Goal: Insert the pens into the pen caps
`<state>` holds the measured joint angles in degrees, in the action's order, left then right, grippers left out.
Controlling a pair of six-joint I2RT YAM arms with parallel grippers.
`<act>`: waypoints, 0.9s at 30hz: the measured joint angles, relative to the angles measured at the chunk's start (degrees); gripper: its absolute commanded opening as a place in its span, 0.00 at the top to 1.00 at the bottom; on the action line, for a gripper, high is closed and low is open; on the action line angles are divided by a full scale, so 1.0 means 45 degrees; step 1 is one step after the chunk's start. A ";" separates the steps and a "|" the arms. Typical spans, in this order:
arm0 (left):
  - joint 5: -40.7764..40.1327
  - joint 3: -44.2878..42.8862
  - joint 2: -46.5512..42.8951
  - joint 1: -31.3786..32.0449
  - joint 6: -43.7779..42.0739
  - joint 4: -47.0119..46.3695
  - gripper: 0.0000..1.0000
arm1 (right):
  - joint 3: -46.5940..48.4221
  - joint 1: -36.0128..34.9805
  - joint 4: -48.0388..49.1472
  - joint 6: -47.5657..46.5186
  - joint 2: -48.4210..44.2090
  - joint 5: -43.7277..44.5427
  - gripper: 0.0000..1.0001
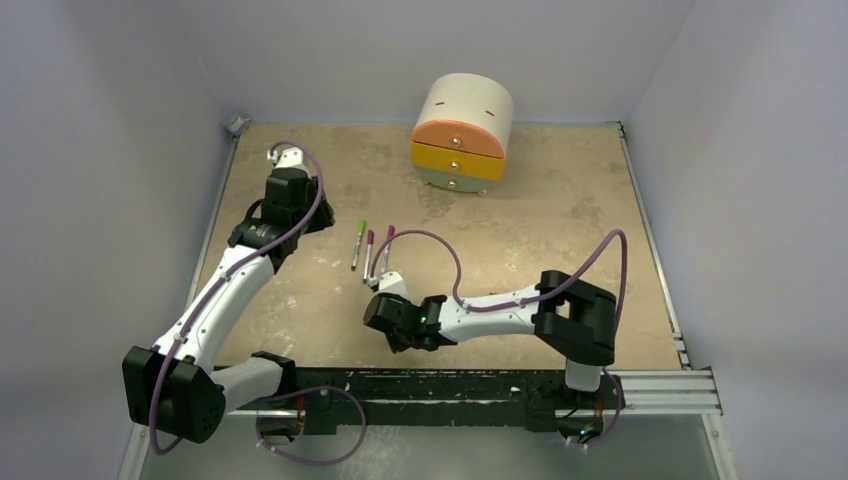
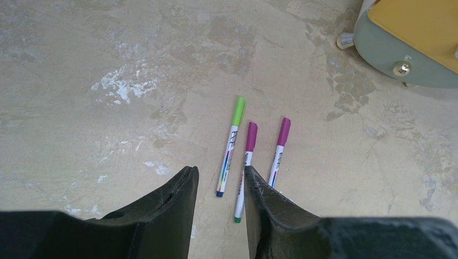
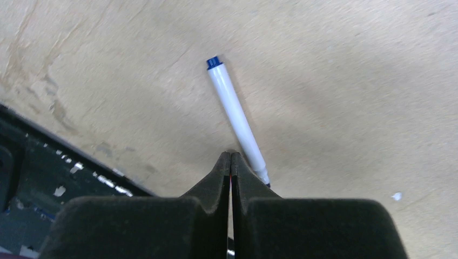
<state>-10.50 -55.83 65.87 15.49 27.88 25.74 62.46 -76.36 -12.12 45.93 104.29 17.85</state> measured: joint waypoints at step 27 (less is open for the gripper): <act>0.6305 0.0491 -0.0622 0.0034 -0.2157 -0.1015 0.62 | -0.1035 0.2501 0.0583 -0.2244 -0.3687 -0.0078 0.75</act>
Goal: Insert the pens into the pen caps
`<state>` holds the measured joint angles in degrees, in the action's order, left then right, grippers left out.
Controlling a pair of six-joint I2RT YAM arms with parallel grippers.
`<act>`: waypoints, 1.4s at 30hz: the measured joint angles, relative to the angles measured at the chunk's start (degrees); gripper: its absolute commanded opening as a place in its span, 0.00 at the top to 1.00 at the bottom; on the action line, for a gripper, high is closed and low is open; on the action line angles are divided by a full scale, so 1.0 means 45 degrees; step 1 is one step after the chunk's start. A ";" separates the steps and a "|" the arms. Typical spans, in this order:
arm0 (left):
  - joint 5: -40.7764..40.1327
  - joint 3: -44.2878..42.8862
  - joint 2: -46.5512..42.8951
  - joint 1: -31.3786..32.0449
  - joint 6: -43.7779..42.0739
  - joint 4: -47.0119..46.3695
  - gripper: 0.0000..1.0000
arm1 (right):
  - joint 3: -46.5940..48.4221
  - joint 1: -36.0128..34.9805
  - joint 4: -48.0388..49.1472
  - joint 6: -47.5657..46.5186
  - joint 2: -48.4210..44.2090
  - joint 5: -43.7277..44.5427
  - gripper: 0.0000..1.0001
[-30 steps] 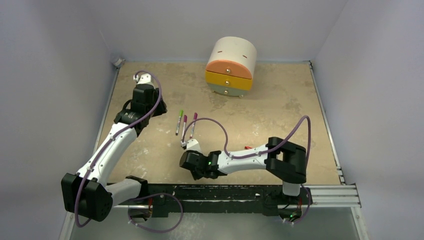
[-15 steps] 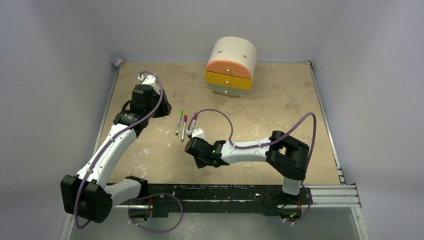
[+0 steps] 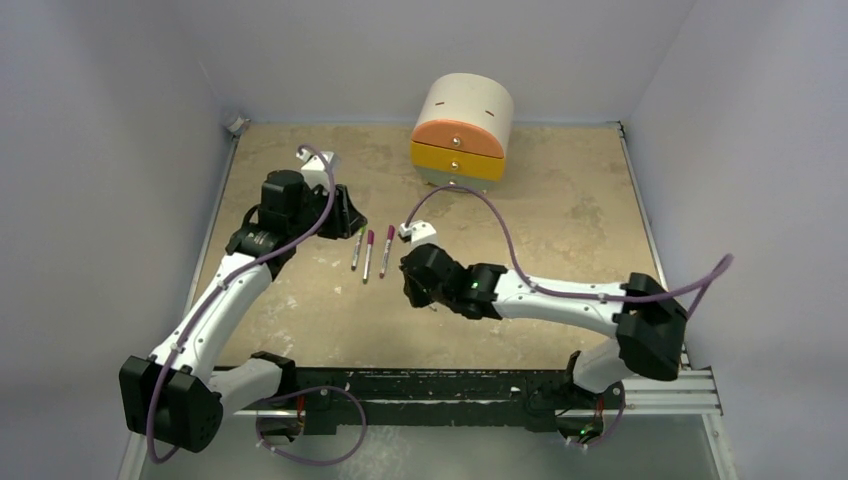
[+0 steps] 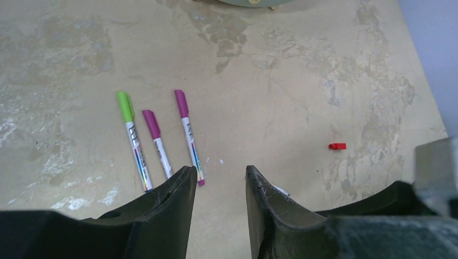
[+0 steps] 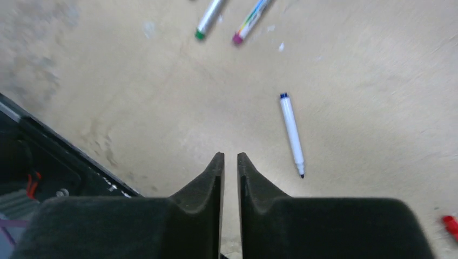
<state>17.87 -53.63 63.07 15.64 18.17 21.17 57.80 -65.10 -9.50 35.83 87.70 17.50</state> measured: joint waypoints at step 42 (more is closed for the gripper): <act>0.2234 0.1010 -0.0112 0.1054 0.2856 -0.3366 0.58 | -0.1083 0.2069 0.0685 -0.1530 -0.0228 0.0612 1.00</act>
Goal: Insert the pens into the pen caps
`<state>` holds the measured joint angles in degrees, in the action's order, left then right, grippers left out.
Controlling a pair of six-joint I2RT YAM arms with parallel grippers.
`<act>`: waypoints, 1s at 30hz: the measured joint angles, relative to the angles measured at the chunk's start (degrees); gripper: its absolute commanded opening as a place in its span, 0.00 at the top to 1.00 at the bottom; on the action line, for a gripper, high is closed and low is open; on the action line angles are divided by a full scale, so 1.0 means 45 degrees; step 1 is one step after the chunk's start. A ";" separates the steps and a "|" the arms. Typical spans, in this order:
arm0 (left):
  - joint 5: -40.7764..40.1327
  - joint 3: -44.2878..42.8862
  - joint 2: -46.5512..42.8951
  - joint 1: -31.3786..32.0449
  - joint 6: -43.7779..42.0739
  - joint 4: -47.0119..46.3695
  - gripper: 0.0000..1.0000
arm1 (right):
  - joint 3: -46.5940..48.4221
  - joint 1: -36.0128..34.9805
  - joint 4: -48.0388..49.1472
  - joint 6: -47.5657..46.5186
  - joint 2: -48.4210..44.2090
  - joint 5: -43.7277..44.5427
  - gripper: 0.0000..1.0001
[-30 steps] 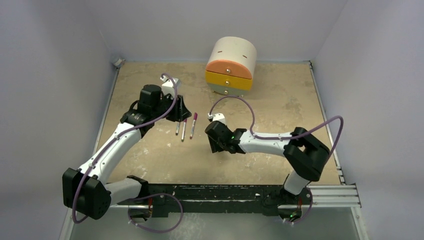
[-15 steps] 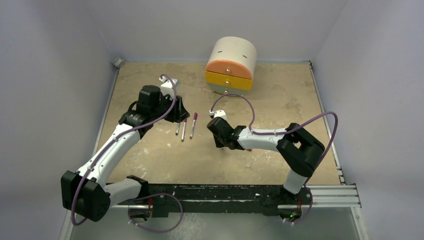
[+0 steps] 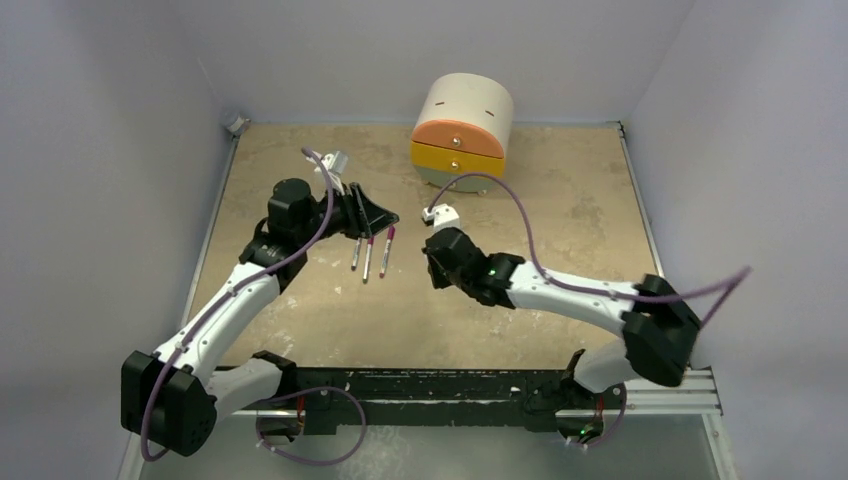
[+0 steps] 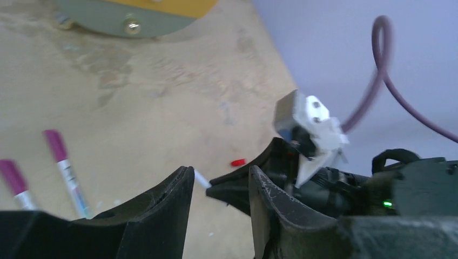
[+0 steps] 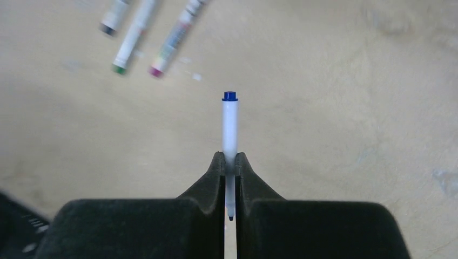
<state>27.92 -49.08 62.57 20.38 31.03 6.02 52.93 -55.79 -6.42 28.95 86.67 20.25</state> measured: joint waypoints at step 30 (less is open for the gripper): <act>0.2953 0.0019 0.0937 0.1676 0.3240 -0.3842 1.00 | 0.1117 -0.1647 0.0899 -0.1982 -0.4852 -0.0316 1.00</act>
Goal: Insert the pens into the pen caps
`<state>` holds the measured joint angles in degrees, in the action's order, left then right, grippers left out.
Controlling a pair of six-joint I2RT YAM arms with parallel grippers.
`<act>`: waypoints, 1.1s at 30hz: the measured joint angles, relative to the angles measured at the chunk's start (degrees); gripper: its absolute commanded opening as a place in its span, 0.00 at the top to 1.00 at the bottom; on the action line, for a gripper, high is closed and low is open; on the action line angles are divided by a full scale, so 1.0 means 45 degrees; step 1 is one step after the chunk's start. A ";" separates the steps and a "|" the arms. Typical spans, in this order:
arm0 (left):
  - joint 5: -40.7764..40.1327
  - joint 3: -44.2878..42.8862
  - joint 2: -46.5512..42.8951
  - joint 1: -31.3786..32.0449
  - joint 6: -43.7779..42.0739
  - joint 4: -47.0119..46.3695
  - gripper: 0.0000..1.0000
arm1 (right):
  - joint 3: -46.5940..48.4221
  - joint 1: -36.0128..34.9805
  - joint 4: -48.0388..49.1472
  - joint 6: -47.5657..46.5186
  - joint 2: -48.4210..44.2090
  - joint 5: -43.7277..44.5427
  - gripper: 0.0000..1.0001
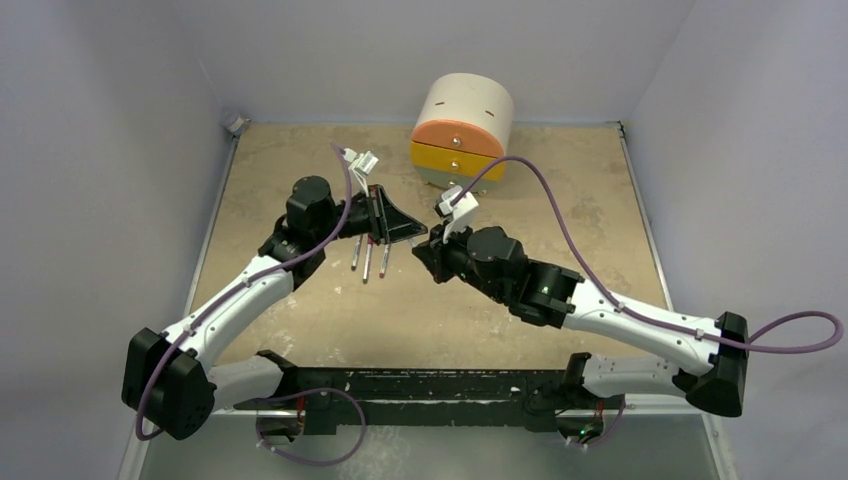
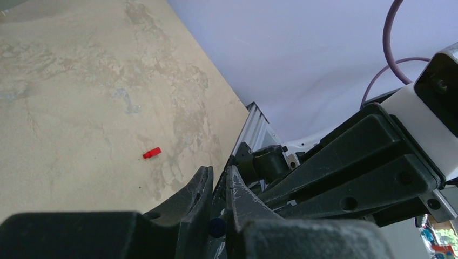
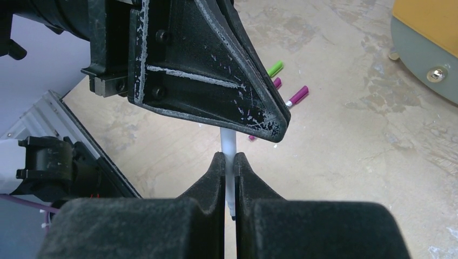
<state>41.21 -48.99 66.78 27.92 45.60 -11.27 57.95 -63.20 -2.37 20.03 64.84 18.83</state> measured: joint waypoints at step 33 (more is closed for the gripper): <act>-0.2735 0.1865 0.0675 -0.0092 0.8655 -1.3226 1.00 | -0.2283 0.0049 0.5008 0.0758 -0.3657 -0.0423 0.46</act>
<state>28.91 -40.60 69.82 27.51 84.55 -70.78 47.68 -62.98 20.16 23.44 48.38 16.93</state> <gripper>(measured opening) 0.096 0.551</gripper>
